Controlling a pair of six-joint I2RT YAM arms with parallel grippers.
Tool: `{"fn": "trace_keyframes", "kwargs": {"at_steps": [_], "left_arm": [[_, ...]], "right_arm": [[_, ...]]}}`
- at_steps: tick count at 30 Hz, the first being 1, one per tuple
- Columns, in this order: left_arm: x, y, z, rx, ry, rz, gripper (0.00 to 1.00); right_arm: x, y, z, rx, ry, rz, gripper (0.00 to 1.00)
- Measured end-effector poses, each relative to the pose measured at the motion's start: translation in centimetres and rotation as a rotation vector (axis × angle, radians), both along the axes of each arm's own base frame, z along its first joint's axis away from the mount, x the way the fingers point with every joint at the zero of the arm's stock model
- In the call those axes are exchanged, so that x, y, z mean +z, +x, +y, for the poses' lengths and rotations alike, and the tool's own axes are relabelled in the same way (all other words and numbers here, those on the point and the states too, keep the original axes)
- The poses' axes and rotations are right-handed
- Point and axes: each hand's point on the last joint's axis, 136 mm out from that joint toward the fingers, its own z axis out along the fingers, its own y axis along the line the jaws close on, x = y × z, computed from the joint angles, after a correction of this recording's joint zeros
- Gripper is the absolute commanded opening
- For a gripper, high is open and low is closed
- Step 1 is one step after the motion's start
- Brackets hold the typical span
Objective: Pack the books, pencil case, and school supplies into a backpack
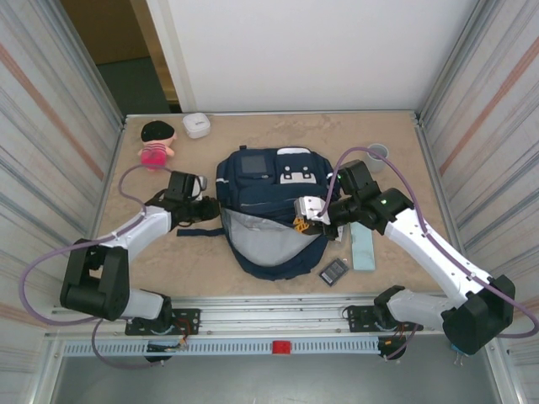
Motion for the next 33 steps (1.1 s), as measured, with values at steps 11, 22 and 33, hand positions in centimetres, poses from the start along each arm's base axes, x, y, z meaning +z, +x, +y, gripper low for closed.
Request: {"fn": "trace_keyframes", "kwargs": {"at_steps": [11, 22, 33], "left_arm": [[15.0, -5.7, -7.3, -0.637, 0.004, -0.642, 0.94], [13.4, -9.8, -17.7, -1.223, 0.135, -0.762, 0.68], [12.3, -8.9, -18.3, -1.266, 0.277, -0.792, 0.0]], "right_arm": [[0.4, 0.3, 0.4, 0.005, 0.032, 0.031, 0.0], [0.4, 0.6, 0.9, 0.009, 0.048, 0.06, 0.0], [3.6, 6.4, -1.9, -0.48, 0.196, 0.358, 0.73]]}}
